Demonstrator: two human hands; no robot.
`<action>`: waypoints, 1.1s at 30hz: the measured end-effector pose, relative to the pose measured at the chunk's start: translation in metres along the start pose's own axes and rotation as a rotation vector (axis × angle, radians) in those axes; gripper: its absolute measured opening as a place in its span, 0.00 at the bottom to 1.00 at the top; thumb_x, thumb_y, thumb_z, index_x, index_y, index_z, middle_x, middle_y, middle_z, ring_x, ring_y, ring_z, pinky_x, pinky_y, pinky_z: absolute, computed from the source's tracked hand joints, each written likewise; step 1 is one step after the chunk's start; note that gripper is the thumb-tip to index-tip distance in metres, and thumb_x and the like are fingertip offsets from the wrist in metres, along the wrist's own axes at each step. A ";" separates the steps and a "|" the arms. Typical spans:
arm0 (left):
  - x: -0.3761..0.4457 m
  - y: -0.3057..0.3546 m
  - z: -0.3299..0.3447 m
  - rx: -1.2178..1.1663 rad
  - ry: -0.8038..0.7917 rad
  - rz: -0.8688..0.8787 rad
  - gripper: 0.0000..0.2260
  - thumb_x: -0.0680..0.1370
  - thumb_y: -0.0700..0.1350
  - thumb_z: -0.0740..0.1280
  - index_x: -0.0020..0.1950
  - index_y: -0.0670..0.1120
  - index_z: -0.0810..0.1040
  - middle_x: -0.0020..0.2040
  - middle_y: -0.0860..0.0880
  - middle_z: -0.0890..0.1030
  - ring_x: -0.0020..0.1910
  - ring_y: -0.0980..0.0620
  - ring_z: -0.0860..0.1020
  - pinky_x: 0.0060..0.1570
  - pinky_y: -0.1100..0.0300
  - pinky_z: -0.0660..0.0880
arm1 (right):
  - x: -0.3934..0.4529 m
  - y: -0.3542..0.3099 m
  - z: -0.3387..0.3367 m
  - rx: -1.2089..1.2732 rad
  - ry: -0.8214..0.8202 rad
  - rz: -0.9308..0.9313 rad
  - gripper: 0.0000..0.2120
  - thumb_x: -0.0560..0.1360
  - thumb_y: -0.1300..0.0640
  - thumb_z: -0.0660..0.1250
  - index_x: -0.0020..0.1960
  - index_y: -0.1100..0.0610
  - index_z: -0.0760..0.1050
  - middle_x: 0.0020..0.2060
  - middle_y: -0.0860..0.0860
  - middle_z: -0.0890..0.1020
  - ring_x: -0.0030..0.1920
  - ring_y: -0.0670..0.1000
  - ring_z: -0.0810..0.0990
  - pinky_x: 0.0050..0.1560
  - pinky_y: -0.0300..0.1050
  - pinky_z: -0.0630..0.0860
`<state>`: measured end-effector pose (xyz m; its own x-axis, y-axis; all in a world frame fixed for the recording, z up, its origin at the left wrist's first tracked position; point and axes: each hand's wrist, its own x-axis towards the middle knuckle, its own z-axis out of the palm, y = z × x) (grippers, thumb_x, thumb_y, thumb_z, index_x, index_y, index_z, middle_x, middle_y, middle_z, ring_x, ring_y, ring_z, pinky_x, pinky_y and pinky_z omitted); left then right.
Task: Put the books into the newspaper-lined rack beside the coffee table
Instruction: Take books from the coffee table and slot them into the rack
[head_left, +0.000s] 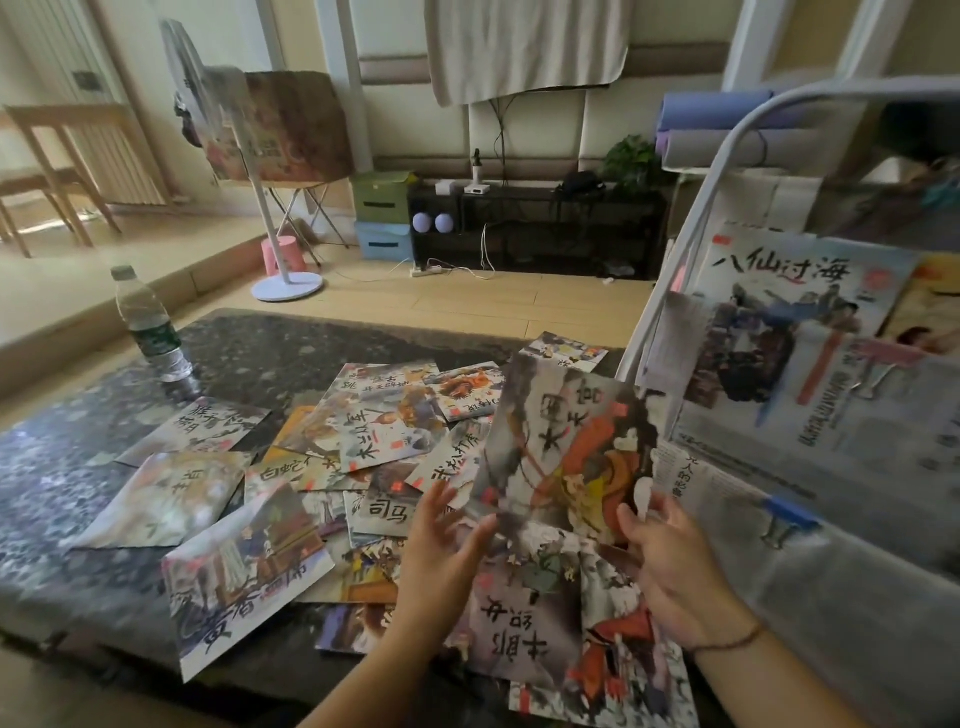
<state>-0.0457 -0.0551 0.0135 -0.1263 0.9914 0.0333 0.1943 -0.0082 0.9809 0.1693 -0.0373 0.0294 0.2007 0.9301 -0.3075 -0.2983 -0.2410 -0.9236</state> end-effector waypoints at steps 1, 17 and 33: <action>-0.004 0.006 0.006 -0.141 -0.057 -0.016 0.29 0.69 0.63 0.72 0.66 0.52 0.72 0.64 0.47 0.79 0.60 0.54 0.80 0.57 0.57 0.78 | -0.006 -0.002 0.006 0.145 -0.031 0.053 0.12 0.78 0.68 0.63 0.58 0.56 0.74 0.51 0.59 0.84 0.52 0.58 0.83 0.55 0.57 0.78; -0.008 0.047 0.018 0.084 -0.228 -0.041 0.06 0.80 0.43 0.66 0.48 0.41 0.77 0.41 0.44 0.86 0.42 0.47 0.85 0.46 0.46 0.82 | -0.030 -0.066 -0.041 -0.307 -0.060 -0.273 0.09 0.71 0.64 0.72 0.50 0.56 0.79 0.40 0.52 0.86 0.45 0.54 0.85 0.51 0.51 0.80; 0.032 0.180 0.126 -0.017 -0.253 0.390 0.06 0.77 0.38 0.69 0.49 0.49 0.78 0.43 0.50 0.86 0.43 0.54 0.85 0.40 0.56 0.83 | -0.071 -0.244 -0.106 -1.622 0.466 -1.261 0.36 0.66 0.41 0.75 0.70 0.51 0.68 0.66 0.52 0.71 0.65 0.57 0.69 0.63 0.58 0.68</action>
<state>0.1080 -0.0087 0.1672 0.1949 0.9144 0.3549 0.1642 -0.3872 0.9073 0.3271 -0.0736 0.2519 -0.1644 0.6843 0.7104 0.9863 0.1059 0.1263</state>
